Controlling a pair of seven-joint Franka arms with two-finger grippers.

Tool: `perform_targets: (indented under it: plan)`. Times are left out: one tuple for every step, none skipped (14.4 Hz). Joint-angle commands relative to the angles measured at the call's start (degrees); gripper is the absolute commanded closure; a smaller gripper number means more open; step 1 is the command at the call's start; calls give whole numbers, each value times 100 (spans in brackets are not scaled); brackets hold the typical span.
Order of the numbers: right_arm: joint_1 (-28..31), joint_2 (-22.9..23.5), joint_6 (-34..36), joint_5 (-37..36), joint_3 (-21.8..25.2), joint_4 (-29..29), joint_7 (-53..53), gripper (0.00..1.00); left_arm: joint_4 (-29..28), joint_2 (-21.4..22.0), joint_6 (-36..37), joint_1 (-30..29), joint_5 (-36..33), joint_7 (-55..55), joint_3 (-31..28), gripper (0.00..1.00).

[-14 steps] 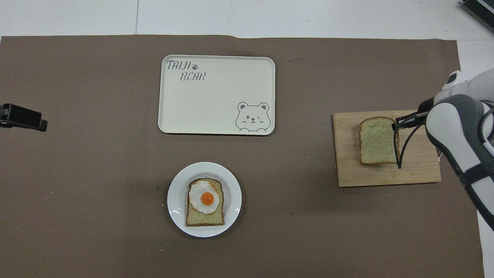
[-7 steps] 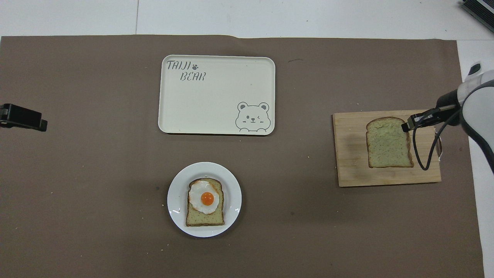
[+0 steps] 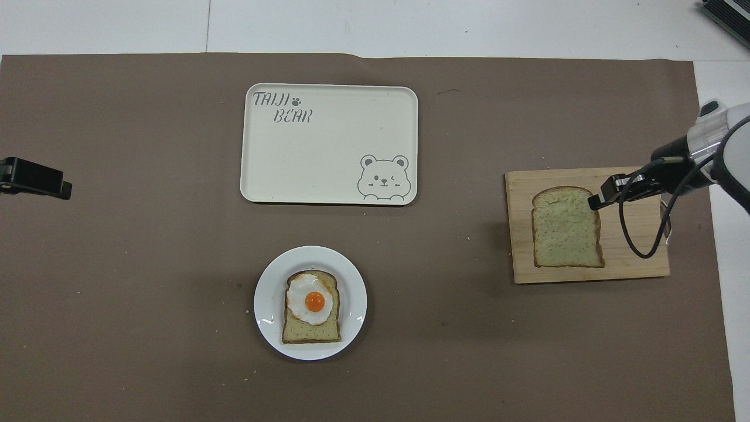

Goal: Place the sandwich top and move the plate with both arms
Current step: 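Lift the bread slice with the right gripper off the board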

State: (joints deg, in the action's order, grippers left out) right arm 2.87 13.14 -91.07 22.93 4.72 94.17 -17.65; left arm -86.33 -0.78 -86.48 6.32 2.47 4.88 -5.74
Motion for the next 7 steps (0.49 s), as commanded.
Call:
perform_targets:
  plan:
    - [-198, -83, 221, 361, -24, 4, 331, 100, 81, -18, 97, -8, -115, 66, 3, 0]
    - [-321, -110, 248, 475, -24, 30, 515, 100, 90, -18, 97, -17, -115, 66, 3, 0]
    - [-470, -127, 274, 554, -24, 48, 743, 100, 81, -18, 97, -8, -115, 66, 3, 0]
    - [-733, -145, 274, 651, -24, 74, 1015, 100, 81, -18, 97, -8, -115, 66, 3, 0]
    - [-962, -171, 222, 730, -24, 109, 1323, 100, 81, -18, 97, -8, -115, 66, 3, 0]
    - [-1103, -180, 152, 766, -24, 127, 1491, 100, 81, -18, 97, -17, -115, 66, 3, 0]
    - [-1270, -198, 143, 827, -24, 154, 1527, 100, 81, -18, 97, -8, -115, 66, 3, 0]
